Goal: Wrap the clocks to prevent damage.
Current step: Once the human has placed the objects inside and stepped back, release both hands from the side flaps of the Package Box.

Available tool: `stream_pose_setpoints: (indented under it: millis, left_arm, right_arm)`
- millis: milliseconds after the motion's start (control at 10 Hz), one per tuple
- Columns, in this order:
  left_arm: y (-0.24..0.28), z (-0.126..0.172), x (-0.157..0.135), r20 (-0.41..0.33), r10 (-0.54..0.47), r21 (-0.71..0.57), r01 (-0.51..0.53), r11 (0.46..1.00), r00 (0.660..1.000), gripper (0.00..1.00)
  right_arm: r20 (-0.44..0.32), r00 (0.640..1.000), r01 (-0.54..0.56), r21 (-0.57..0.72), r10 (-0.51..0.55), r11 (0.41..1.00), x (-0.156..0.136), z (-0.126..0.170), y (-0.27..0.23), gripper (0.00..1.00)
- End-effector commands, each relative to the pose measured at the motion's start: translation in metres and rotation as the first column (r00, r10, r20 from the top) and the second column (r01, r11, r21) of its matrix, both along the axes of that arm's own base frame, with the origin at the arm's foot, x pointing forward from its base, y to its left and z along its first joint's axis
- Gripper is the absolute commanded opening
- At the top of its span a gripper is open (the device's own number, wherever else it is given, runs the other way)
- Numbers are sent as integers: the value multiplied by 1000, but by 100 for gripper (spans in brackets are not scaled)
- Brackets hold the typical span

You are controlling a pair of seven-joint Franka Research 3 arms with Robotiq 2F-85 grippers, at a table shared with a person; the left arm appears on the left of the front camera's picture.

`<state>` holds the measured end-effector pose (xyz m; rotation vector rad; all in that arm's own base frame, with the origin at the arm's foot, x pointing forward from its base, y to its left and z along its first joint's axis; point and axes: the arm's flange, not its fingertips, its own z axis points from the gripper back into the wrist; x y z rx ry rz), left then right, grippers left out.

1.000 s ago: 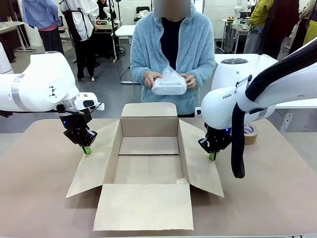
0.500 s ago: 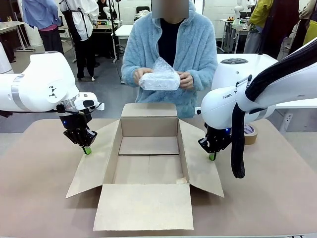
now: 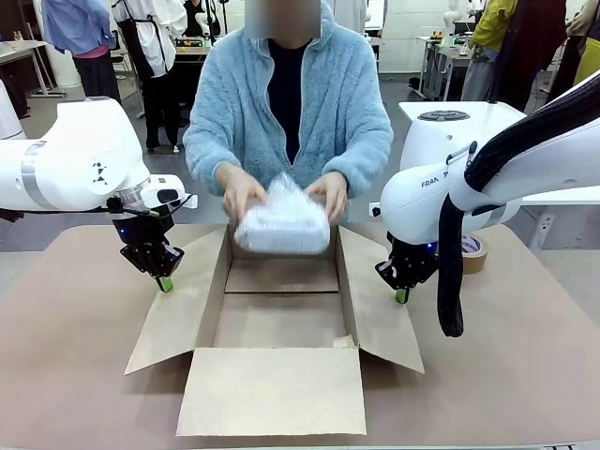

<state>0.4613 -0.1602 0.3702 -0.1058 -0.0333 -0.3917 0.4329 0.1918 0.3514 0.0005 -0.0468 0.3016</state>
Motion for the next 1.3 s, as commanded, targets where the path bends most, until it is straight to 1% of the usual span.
stream_pose_setpoints:
  millis: [0,1200]
  left_arm:
    - [2,-1,0,2,-2,11,2,1000,1000,0]
    - [2,-1,0,2,-2,11,2,1000,1000,0]
  right_arm:
    - [0,1000,16,-1,-16,1000,-1,-1,0,1]
    - [0,1000,16,-1,-16,1000,-1,-1,0,1]
